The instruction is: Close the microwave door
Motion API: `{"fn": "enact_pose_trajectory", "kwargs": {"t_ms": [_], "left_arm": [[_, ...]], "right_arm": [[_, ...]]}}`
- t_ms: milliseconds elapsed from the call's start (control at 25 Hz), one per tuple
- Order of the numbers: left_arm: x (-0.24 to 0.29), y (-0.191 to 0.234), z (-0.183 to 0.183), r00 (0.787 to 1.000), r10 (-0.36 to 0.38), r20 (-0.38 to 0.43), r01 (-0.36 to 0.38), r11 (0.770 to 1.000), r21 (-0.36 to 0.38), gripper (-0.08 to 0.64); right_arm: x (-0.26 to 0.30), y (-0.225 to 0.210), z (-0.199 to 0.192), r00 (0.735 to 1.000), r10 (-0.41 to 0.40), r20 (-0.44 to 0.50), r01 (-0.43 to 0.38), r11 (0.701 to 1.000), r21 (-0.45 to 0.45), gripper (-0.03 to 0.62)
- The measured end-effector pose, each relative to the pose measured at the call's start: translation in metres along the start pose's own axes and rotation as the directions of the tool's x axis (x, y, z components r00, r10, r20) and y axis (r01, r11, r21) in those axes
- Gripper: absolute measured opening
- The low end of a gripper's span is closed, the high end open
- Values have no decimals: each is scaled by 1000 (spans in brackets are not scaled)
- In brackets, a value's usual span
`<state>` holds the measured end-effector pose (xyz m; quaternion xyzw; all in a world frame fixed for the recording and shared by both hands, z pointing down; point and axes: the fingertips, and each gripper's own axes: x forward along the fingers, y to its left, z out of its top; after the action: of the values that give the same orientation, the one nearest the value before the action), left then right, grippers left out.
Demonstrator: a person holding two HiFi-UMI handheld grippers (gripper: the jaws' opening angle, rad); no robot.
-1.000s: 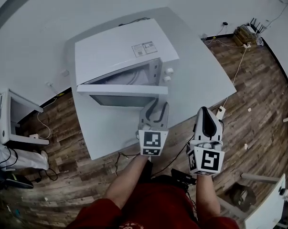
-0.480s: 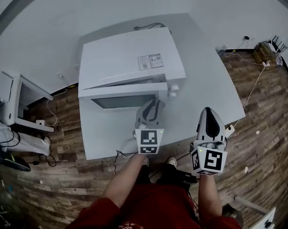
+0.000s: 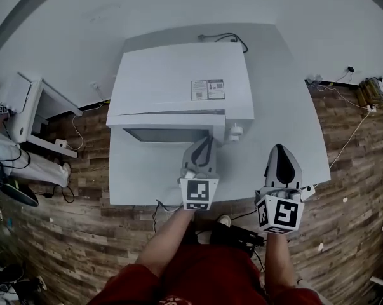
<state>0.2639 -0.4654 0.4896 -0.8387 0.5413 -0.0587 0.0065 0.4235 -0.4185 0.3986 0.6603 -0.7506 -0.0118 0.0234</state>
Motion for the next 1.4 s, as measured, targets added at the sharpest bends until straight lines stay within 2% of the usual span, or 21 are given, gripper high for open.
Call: {"fn": "enact_pose_trajectory", "kwargs": {"t_ms": [360,520,960,1200,1400], "left_arm": [[15,5,-3,999,25,-38,-25,999,-21,37],[16,5,-3,999,28,-26,-29,999,-26,35],[16,5,-3,999,5,-42,-6,1000,-22,32],[6,13,12,1000,15,-10,-15,999,-30,32],[-15,36,24,999,52,11,-51,998,-36,32]], "right_arm": [[14,3,-3,1000,21,2,-21,1000,16,28],[15,5,-6,1000,23,-6,-23,1000,18,28],[12,15,-3,999,34,-5,-34,999,4,28],[8,28,4,999,51,7,-51,999,-2,28],[12,53,12,996,87,25,-87,996,-7,28]]}}
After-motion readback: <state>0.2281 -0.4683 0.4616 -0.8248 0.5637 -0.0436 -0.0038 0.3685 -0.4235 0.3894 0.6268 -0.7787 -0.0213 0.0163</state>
